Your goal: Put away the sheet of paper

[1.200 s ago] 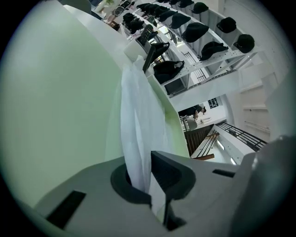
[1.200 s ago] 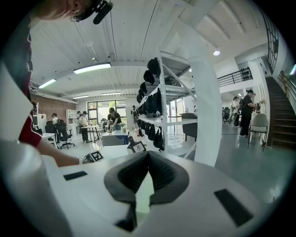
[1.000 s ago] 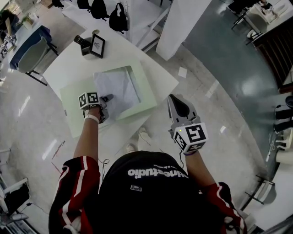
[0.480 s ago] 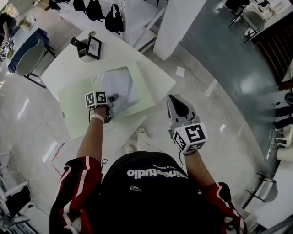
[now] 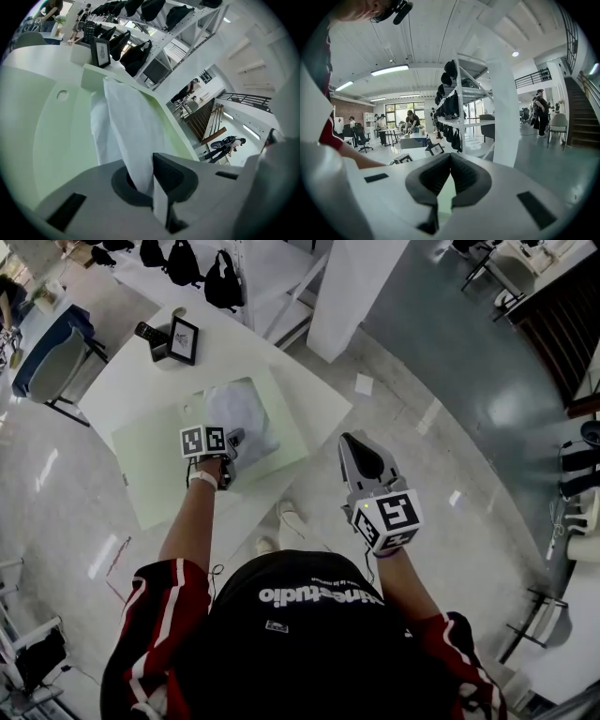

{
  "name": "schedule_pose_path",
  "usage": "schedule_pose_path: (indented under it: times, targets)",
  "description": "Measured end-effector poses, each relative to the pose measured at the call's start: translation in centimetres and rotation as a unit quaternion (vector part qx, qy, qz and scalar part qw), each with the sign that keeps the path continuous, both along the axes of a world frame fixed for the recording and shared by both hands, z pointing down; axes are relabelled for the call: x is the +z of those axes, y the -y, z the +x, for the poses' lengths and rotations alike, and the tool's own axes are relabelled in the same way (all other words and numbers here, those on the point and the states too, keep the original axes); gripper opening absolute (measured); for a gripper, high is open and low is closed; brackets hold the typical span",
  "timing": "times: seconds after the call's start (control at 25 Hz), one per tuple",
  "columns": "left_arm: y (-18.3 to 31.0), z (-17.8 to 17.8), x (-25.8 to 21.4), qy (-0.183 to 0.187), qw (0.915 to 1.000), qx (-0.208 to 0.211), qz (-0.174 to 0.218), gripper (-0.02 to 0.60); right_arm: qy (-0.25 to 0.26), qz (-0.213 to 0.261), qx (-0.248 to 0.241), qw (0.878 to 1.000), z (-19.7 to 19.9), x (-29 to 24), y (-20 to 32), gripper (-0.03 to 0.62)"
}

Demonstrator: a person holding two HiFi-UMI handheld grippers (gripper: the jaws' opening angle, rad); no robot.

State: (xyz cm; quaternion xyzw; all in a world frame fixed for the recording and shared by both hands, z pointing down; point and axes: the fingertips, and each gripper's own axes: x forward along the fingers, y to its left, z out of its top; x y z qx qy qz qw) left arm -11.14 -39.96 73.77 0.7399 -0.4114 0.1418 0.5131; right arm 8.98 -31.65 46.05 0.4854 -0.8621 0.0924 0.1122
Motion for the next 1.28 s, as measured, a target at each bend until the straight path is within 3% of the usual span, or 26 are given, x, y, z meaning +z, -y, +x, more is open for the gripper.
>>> schedule_pose_path:
  times: [0.12,0.24,0.32,0.48,0.6,0.84,1.16,1.28]
  targets:
    - [-0.4,0.4,0.2,0.031,0.9988,0.035,0.013,0.008,0.0,0.0,-0.001,1.0,0.1,0.1,-0.1,-0.008]
    - [-1.3,0.8,0.7,0.092,0.9906,0.097,0.03,0.123,0.0,0.001,-0.002,1.0,0.0,0.2,-0.2,-0.008]
    - [-1.6,0.7,0.7,0.121,0.985,0.115,0.043,0.173,0.001,0.002,-0.001,1.0,0.0,0.1,-0.3,-0.008]
    - [-1.8,-0.5,0.5,0.186,0.9729,0.126,0.054,0.238,0.004,0.006,-0.004,1.0,-0.2,-0.3,-0.6,-0.008]
    - [-2.2,-2.3,1.3,0.224,0.9688,0.104,0.022,0.301,0.004,0.007,-0.006,1.0,-0.5,-0.4,-0.8,-0.008]
    - [-2.5,-5.0,1.2,0.234,0.9711,0.045,0.019,0.305,0.003,0.01,-0.005,1.0,-0.6,-0.7,-1.5,-0.008]
    - [-2.8,-8.1,-1.3,0.239,0.9687,-0.005,0.067,0.305,0.006,0.014,-0.002,1.0,-1.0,-0.8,-1.8,-0.007]
    - [-3.1,-8.5,-3.0,0.226,0.9695,-0.018,0.094,0.305,0.005,0.018,-0.009,1.0,-1.7,-1.1,-2.0,-0.007]
